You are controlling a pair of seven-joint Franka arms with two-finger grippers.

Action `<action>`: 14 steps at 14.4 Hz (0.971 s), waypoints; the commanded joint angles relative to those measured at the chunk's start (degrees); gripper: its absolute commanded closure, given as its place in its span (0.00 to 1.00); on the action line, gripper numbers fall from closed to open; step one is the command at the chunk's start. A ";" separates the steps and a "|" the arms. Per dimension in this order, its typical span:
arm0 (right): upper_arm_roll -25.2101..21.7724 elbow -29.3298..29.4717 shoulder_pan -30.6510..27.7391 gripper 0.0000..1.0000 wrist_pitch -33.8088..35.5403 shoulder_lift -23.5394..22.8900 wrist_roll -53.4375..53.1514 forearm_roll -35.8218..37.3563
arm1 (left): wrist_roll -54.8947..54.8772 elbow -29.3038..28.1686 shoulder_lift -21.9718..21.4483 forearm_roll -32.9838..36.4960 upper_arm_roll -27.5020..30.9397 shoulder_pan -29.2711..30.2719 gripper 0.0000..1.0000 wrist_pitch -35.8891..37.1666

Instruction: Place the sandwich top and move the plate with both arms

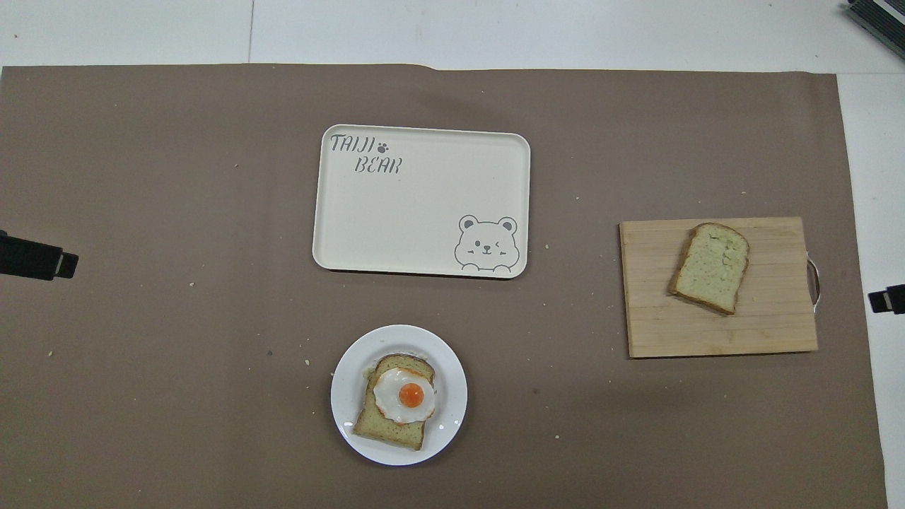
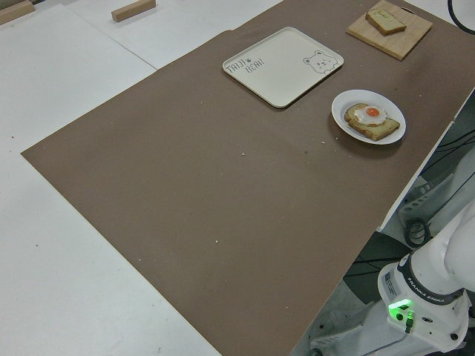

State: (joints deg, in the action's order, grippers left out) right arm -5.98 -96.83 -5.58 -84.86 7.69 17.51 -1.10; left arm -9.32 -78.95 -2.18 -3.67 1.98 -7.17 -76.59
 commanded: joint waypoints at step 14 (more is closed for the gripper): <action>0.26 -1.34 -0.57 0.00 3.03 1.71 0.07 -0.74 | 0.79 -1.82 -1.60 -0.37 0.57 -0.92 0.00 -0.22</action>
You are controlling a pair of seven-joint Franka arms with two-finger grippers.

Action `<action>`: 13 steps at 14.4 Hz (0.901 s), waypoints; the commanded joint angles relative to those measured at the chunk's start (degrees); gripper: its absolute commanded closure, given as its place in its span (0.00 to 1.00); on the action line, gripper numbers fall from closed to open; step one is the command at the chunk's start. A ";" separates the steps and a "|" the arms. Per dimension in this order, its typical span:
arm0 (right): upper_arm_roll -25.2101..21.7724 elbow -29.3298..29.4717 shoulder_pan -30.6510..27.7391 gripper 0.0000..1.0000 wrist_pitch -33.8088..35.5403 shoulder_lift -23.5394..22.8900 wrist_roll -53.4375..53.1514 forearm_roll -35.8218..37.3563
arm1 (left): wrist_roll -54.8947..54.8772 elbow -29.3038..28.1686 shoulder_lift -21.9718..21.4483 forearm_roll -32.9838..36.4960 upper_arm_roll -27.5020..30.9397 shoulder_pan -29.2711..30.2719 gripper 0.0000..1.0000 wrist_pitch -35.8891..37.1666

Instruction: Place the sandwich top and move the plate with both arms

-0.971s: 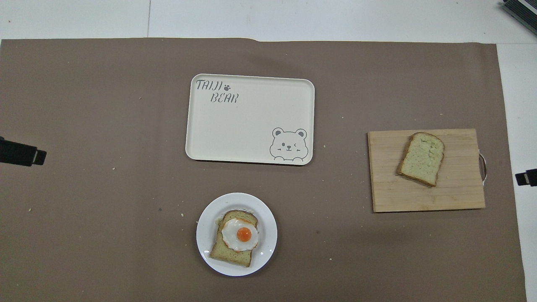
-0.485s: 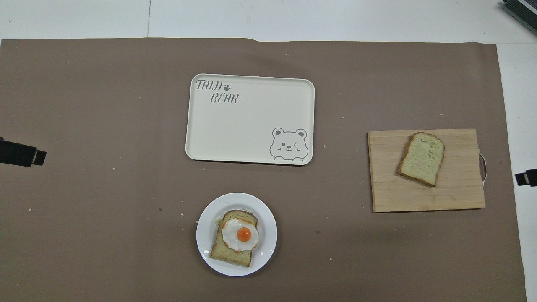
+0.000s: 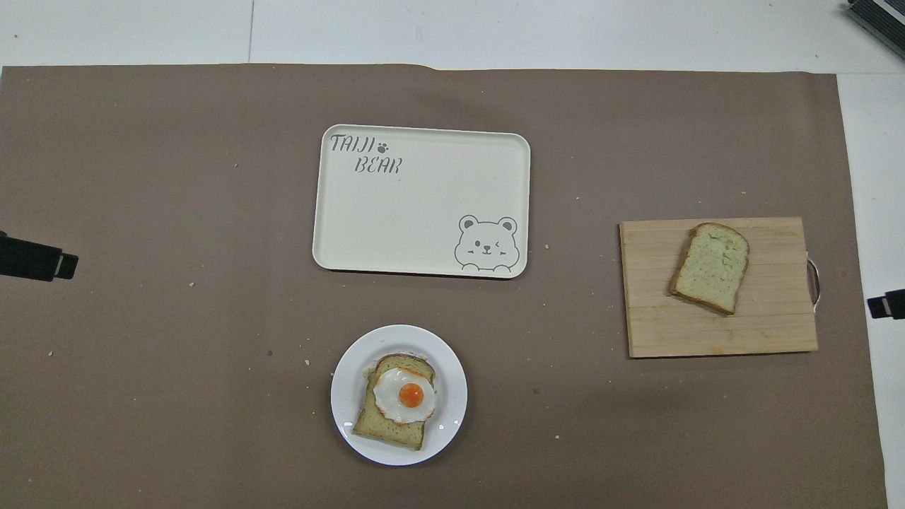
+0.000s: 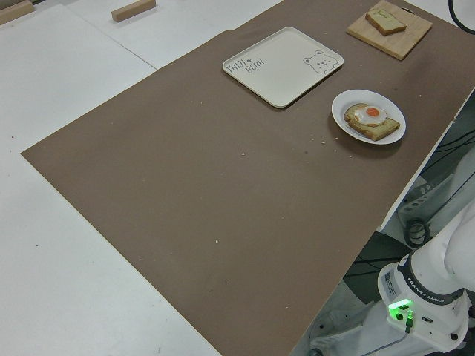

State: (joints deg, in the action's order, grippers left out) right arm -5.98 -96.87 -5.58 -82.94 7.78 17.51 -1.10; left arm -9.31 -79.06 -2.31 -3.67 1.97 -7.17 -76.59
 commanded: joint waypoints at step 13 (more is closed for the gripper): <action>1.14 -6.47 1.54 0.00 -12.41 0.83 -3.18 -0.74 | 0.79 -1.80 -1.47 -0.37 0.58 -0.82 0.00 0.04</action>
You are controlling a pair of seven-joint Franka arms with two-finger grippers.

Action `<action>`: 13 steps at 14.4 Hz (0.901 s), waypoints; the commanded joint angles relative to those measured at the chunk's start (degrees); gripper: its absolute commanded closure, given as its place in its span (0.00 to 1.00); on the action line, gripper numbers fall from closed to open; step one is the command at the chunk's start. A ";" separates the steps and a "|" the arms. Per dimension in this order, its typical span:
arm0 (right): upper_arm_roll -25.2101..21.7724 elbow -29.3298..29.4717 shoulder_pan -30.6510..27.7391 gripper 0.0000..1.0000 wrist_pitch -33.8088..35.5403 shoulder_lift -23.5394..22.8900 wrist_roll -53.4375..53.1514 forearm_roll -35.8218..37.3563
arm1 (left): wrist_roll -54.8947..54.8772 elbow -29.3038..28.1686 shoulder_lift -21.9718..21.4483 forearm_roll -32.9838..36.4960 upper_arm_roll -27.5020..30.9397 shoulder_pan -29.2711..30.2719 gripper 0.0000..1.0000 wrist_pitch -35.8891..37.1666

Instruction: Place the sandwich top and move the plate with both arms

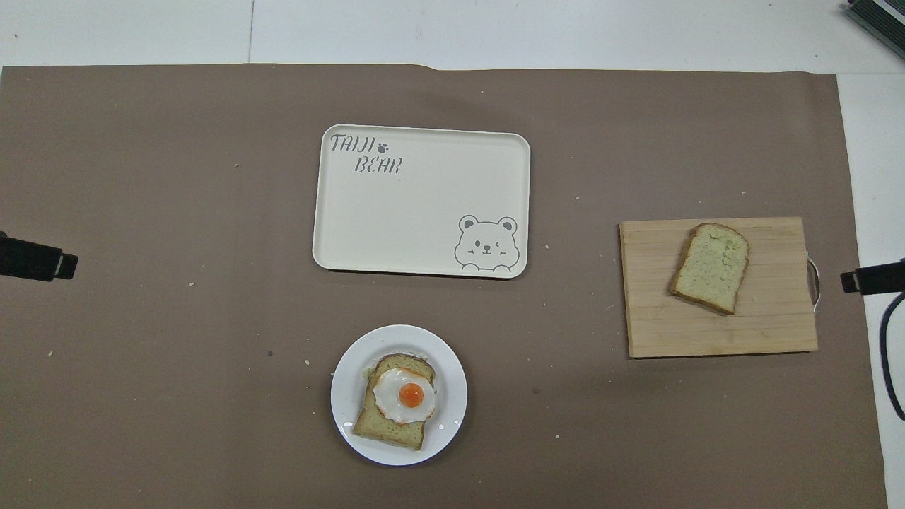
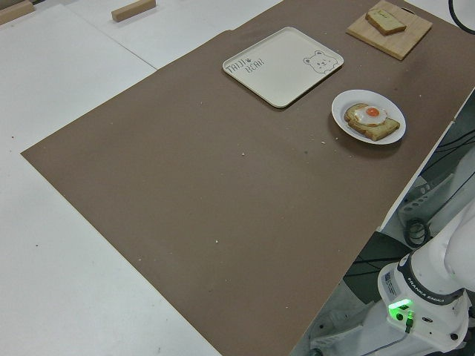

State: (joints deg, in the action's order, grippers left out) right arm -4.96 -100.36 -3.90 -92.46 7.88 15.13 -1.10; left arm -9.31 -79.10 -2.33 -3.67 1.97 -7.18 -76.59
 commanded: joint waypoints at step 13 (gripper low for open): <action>0.38 -6.95 1.53 0.00 -17.92 -7.52 -0.89 -1.88 | 0.78 -1.76 -1.45 -0.37 0.58 -0.91 0.00 -0.31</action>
State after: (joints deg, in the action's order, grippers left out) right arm -4.90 -106.90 -2.23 -108.14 1.56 15.08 -1.80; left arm -9.31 -79.13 -2.33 -3.67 1.97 -7.18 -76.59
